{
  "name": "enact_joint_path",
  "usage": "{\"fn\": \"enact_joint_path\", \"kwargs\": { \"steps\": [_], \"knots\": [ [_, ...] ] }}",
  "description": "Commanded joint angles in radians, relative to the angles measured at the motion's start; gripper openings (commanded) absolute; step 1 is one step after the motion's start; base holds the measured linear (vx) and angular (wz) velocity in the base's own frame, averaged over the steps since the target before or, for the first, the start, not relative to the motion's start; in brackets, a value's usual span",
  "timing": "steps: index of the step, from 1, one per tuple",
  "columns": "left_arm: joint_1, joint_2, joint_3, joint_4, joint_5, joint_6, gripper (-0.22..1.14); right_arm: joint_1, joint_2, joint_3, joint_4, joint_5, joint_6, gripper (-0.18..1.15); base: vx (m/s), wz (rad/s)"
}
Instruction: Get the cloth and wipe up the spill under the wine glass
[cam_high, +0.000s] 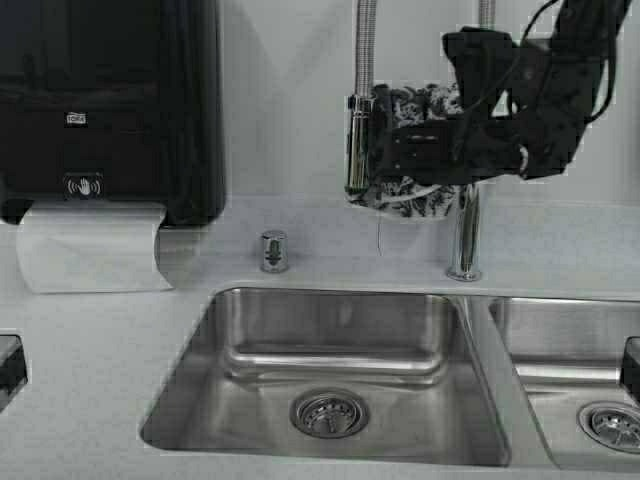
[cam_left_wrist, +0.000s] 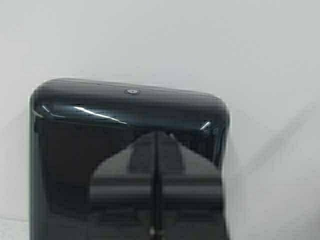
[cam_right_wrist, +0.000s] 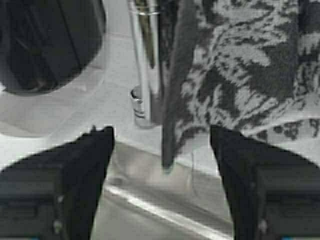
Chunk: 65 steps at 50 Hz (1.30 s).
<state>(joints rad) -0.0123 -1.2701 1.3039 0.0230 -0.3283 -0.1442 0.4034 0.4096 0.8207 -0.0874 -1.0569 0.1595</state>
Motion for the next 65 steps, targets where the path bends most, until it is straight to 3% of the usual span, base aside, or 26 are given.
{"fn": "enact_joint_path", "kwargs": {
  "steps": [1,14,18,22,30,34,45,65],
  "knots": [
    [0.002,0.011,-0.009,-0.002,-0.005,0.002,0.02,0.003,0.025,-0.061,0.006,-0.009,-0.003,0.94,0.05,0.0],
    [0.002,0.014,-0.008,-0.002,-0.005,0.002,0.02,0.002,0.092,-0.155,0.021,-0.009,-0.006,0.92,0.02,0.0],
    [0.002,0.014,-0.008,-0.003,-0.003,0.002,0.02,0.002,0.097,-0.166,0.037,-0.009,-0.009,0.86,0.0,0.0],
    [0.002,0.014,-0.006,-0.002,-0.005,0.002,0.02,0.002,0.097,-0.169,0.044,-0.011,-0.009,0.69,0.0,0.0],
    [0.002,0.014,-0.006,-0.002,-0.005,0.002,0.02,0.002,0.095,-0.161,0.046,-0.011,-0.011,0.18,-0.01,0.0],
    [0.002,0.014,-0.005,-0.002,-0.003,0.002,0.02,0.002,0.086,-0.155,0.046,-0.011,-0.011,0.01,-0.01,0.0],
    [0.003,0.017,0.0,-0.002,-0.005,0.005,0.02,0.002,-0.026,-0.098,0.046,-0.009,-0.031,0.07,-0.01,0.0],
    [0.002,0.018,0.008,-0.002,0.035,0.002,0.02,0.002,-0.42,-0.054,0.043,0.1,-0.1,0.07,-0.01,0.02]
  ]
}}
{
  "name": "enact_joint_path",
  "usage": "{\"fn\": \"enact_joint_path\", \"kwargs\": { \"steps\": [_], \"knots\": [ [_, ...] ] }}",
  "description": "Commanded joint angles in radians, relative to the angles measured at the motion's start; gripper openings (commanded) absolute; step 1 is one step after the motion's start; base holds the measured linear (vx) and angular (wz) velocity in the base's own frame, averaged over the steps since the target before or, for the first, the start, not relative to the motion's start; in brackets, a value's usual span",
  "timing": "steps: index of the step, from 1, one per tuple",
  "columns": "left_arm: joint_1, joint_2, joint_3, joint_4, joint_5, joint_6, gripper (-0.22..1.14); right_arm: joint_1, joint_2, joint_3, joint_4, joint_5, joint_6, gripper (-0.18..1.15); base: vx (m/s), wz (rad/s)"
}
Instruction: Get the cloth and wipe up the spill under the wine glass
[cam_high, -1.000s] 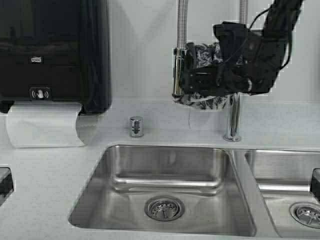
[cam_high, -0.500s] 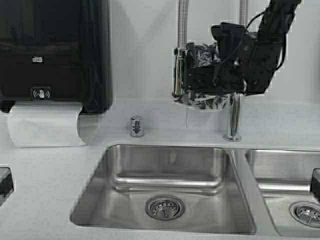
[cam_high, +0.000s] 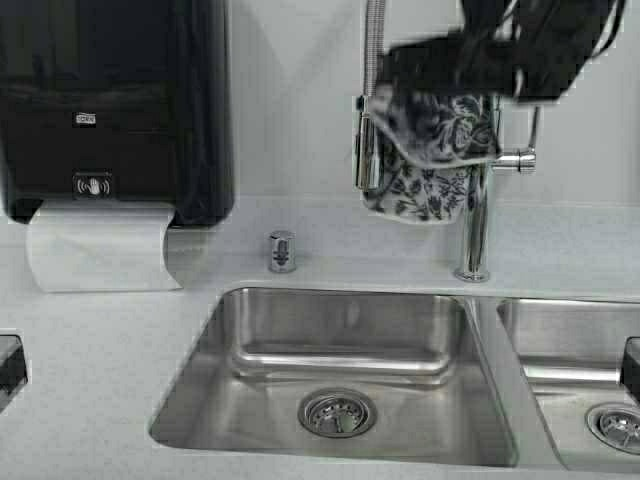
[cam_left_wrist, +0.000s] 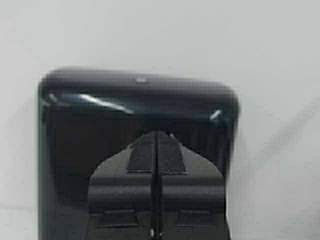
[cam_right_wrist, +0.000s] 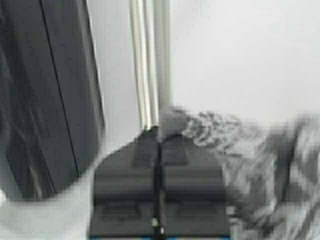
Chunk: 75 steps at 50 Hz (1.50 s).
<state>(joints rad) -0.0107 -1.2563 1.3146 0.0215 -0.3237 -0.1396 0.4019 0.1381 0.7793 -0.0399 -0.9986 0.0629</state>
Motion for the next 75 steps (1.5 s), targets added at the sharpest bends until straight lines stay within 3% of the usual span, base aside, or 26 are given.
{"fn": "enact_joint_path", "kwargs": {
  "steps": [1,15,34,53,60,75],
  "knots": [
    [0.0,-0.002,-0.003,0.0,0.04,-0.003,0.02,0.005,-0.17,-0.012,-0.006,0.054,-0.003,0.07,-0.01,0.01],
    [0.0,-0.091,0.02,0.0,0.098,0.002,0.02,0.038,-0.425,-0.034,-0.037,0.219,-0.005,0.07,0.0,0.01],
    [0.0,-0.137,0.02,0.0,0.242,0.003,0.02,0.043,-0.572,0.04,-0.025,0.272,-0.112,0.07,-0.01,0.06],
    [-0.005,-0.198,0.025,0.005,0.295,0.003,0.02,0.046,-0.583,0.072,0.089,0.281,-0.247,0.07,-0.01,0.14],
    [-0.051,-0.198,0.021,0.017,0.305,0.006,0.02,0.06,-0.583,0.091,0.135,0.281,-0.287,0.07,0.0,0.25],
    [-0.071,-0.206,0.017,0.032,0.313,0.008,0.02,0.087,-0.594,0.103,0.298,0.265,-0.479,0.07,-0.02,0.35]
  ]
}}
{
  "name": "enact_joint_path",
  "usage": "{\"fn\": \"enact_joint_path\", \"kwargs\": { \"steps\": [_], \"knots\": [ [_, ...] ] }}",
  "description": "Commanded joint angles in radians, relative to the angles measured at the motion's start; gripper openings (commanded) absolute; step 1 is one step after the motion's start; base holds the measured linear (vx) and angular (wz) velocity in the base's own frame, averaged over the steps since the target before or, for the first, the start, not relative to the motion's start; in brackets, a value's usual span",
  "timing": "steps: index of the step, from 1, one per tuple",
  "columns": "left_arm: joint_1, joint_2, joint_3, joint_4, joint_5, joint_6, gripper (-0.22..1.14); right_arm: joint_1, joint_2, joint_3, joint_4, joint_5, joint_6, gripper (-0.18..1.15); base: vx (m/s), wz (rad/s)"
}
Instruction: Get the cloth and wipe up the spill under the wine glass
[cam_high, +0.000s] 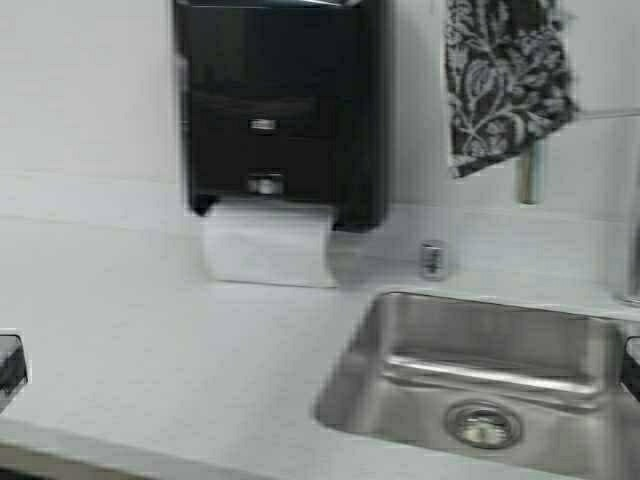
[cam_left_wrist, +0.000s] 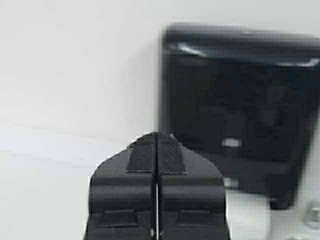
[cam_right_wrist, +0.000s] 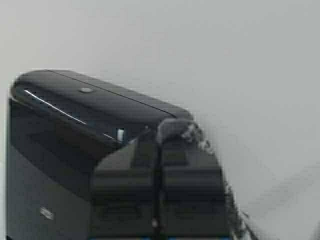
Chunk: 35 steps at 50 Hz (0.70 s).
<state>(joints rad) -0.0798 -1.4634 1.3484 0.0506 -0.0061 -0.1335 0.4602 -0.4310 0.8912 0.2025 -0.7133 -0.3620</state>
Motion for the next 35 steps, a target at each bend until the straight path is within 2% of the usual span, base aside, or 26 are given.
{"fn": "enact_joint_path", "kwargs": {
  "steps": [1,7,35],
  "knots": [
    [-0.002,-0.002,-0.015,0.002,-0.003,0.002,0.02,0.035,-0.026,-0.009,0.064,-0.021,-0.064,0.07,-0.05,0.41],
    [-0.002,-0.002,-0.014,0.0,-0.005,0.002,0.02,0.064,-0.028,-0.002,0.092,-0.031,-0.103,0.07,-0.06,0.44],
    [-0.002,0.009,-0.015,-0.003,-0.005,0.002,0.02,0.064,-0.026,0.023,0.204,-0.092,-0.193,0.07,-0.09,0.48]
  ]
}}
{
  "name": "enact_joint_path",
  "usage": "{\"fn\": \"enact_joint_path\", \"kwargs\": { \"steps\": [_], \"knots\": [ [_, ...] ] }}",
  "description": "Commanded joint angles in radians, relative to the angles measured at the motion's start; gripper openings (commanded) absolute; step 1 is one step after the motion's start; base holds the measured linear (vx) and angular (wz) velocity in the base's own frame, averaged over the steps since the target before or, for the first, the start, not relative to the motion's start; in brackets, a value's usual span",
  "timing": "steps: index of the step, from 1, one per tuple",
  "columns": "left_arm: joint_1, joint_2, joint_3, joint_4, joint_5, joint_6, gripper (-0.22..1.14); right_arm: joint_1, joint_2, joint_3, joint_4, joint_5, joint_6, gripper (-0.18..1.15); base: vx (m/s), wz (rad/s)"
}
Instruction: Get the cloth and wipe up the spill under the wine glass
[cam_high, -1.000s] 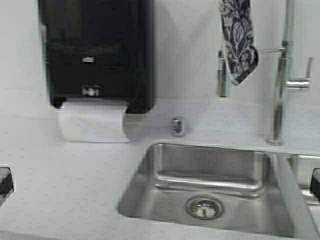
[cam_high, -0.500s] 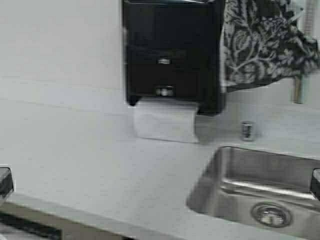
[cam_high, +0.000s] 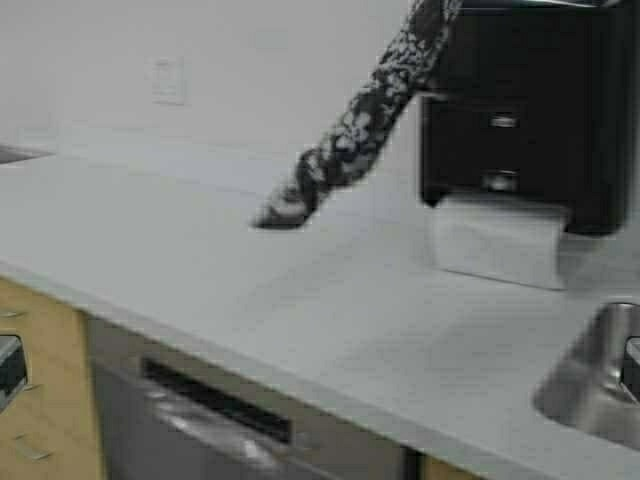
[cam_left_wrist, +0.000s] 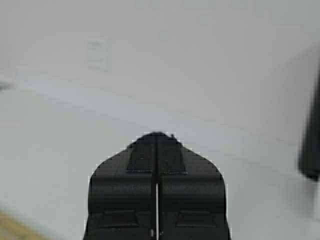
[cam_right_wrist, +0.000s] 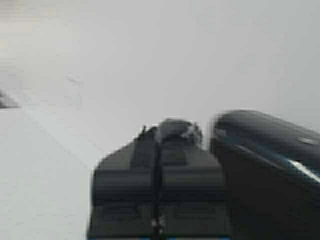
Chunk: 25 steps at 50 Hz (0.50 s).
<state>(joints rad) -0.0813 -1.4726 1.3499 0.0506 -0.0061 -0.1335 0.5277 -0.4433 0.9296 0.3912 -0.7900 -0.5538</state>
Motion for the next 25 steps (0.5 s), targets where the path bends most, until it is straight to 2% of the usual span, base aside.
{"fn": "enact_joint_path", "kwargs": {
  "steps": [1,25],
  "knots": [
    [0.0,0.018,-0.017,-0.003,-0.005,0.002,0.02,-0.003,-0.015,-0.015,0.017,-0.015,-0.002,0.07,-0.1,0.55],
    [0.0,0.005,-0.015,-0.009,-0.02,-0.002,0.02,-0.003,-0.006,-0.017,0.021,-0.015,0.049,0.07,-0.1,0.6]
  ]
}}
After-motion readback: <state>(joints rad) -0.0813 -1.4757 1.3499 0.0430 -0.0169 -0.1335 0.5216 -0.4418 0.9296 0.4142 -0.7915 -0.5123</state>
